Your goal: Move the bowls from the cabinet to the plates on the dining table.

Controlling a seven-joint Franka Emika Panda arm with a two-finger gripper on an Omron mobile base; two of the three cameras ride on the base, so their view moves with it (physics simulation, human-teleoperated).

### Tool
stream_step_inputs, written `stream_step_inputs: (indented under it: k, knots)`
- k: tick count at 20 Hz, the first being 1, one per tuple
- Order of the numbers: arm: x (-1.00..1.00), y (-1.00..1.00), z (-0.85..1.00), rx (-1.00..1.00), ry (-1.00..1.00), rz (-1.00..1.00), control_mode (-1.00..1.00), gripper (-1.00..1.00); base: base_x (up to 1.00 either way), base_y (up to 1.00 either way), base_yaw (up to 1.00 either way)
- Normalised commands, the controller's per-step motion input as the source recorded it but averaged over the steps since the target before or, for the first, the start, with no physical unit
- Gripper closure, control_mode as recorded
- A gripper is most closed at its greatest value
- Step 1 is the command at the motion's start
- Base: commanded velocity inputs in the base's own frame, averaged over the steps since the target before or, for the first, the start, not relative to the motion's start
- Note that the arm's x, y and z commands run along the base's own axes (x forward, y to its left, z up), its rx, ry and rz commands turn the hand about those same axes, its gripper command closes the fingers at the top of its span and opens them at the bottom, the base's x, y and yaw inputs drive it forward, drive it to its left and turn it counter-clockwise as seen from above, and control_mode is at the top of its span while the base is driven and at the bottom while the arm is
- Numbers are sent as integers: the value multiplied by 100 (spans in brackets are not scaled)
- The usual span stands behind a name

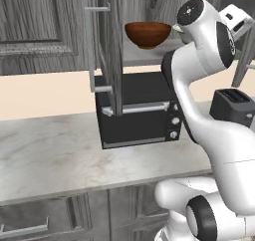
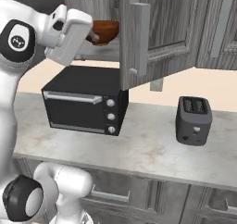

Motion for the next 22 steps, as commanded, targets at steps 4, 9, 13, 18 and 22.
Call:
stream_step_inputs:
  k: [4, 9, 13, 18, 22]
  knots:
    - [37, -5, -14, 0, 16, -12, -100, -100, 0, 0, 0]
    - [10, -17, -1, -7, 12, -18, -100, -100, 0, 0, 0]
    - [-1, -5, 0, -8, 1, -21, -100, -100, 0, 0, 0]
    - [-3, 0, -3, -9, 0, -20, -100, -100, 0, 0, 0]
    - [0, 0, -2, -7, 0, -19, -100, -100, 0, 0, 0]
